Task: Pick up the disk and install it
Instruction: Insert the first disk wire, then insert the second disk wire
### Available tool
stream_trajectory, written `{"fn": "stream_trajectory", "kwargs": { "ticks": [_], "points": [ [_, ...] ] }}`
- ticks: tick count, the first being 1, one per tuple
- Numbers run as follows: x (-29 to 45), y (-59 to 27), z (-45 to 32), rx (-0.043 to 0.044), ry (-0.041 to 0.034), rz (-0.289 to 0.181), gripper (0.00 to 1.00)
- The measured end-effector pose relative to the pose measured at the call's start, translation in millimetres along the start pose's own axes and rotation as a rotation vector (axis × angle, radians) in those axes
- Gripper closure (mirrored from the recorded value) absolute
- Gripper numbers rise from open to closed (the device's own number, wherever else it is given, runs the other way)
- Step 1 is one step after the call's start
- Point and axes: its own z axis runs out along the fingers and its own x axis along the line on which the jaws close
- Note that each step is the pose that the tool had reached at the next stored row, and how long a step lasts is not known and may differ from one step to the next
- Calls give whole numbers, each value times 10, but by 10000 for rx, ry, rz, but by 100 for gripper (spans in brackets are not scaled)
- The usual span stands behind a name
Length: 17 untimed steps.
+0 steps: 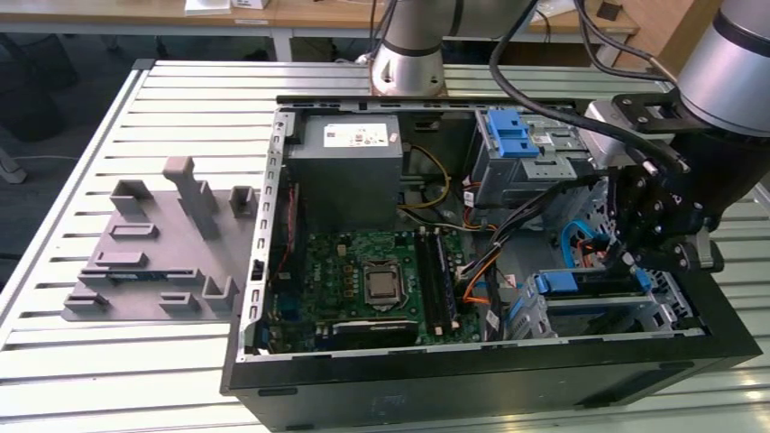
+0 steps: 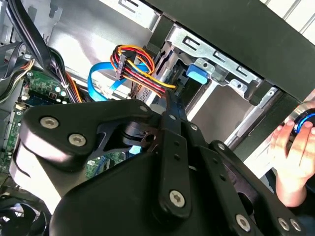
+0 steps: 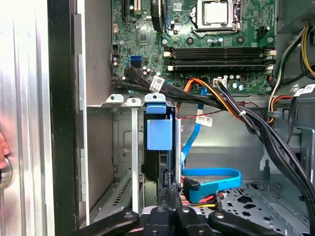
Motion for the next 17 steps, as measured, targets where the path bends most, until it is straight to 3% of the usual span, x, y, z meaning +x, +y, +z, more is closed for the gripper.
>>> {"fn": "stream_trajectory", "kwargs": {
  "ticks": [10,17],
  "points": [
    [2,-2,-34,0,-2,0,89],
    [7,-5,-112,0,-9,1,89]
  ]
}}
